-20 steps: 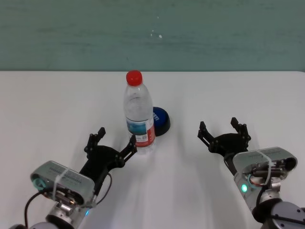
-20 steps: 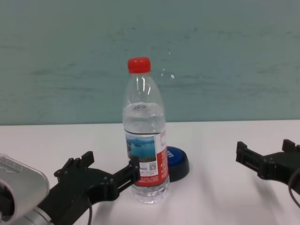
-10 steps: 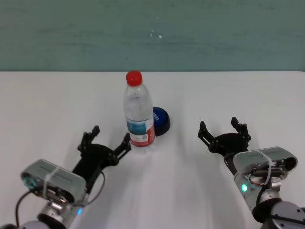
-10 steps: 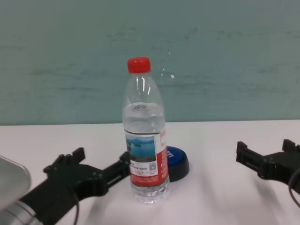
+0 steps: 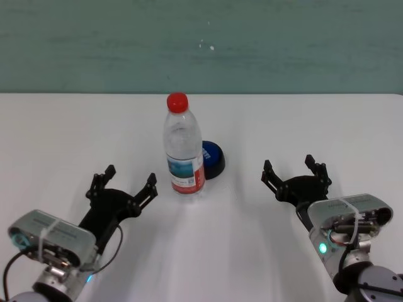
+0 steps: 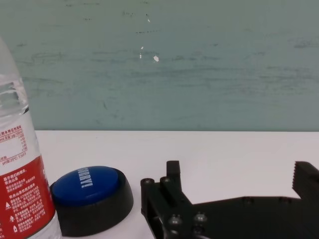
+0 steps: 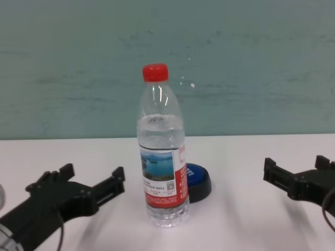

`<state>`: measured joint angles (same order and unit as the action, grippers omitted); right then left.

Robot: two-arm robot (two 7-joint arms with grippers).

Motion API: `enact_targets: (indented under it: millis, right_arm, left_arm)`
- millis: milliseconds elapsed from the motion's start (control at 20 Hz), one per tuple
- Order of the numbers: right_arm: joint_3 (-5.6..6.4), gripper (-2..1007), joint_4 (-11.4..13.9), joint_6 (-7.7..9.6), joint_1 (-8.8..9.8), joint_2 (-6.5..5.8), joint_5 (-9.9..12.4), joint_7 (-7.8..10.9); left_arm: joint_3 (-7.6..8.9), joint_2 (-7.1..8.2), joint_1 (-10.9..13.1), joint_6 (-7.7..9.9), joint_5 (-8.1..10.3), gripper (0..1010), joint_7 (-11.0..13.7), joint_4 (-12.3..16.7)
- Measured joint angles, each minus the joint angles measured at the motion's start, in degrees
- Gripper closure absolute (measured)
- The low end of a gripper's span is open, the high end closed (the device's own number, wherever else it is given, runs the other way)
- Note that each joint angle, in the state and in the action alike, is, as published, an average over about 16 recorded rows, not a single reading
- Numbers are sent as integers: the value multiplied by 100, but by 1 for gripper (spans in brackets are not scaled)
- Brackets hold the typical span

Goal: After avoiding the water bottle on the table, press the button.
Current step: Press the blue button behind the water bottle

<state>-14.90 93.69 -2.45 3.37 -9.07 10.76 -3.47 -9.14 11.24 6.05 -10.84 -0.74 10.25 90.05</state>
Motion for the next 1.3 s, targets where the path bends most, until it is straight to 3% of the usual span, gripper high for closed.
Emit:
enact_targets:
  millis: [650, 1300]
  right_arm:
    - [0, 1, 0, 0, 0, 0, 0, 0]
    - [0, 1, 0, 0, 0, 0, 0, 0]
  left_arm:
    - [188, 31, -83, 72, 105, 0, -11, -76]
    - [199, 36, -475, -9, 124, 0, 55, -459]
